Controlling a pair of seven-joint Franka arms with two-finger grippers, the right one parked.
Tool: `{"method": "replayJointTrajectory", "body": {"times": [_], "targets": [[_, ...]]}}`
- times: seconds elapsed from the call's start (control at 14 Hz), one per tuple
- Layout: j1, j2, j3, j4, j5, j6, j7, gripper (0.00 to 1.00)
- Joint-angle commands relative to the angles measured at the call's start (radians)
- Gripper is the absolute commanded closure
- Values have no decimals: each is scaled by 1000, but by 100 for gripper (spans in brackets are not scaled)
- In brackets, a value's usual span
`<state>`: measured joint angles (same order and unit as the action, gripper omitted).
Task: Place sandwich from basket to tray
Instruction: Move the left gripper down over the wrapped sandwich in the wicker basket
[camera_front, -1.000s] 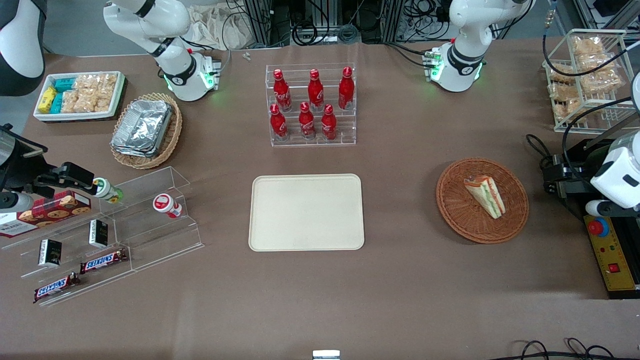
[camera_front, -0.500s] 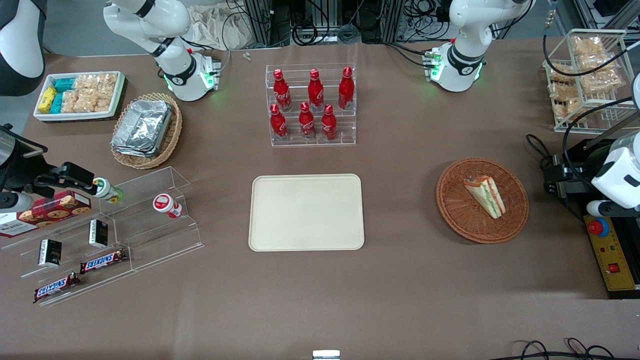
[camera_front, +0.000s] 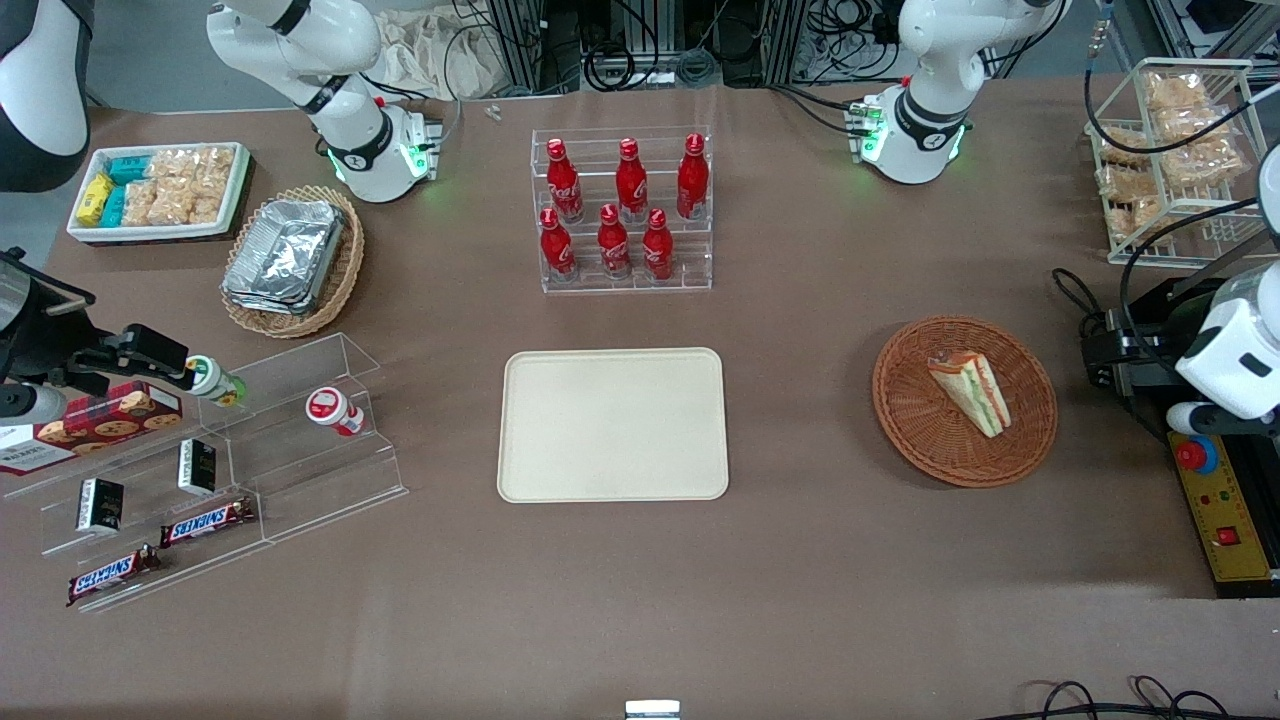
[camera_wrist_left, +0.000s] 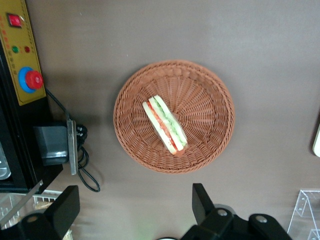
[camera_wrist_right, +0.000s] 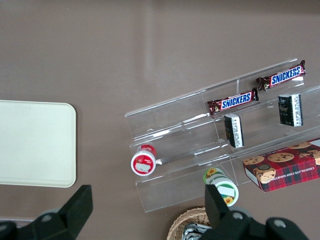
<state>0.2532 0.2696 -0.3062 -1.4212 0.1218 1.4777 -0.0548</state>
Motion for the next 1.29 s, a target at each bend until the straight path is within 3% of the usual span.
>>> {"method": "replayJointTrajectory", "body": {"times": [0.0,0.29,0.57,0.86,1.21], "targets": [[8,-134,-5,-207,-40,112,-33,0],[9,-254,-4,-427,-91,272,-62,0],[6,-316,-5,-638,-94,445,-121,0],[8,-280,-4,-766,-88,633,-249,0],[9,-181,-1,-780,-76,696,-390,1]]}}
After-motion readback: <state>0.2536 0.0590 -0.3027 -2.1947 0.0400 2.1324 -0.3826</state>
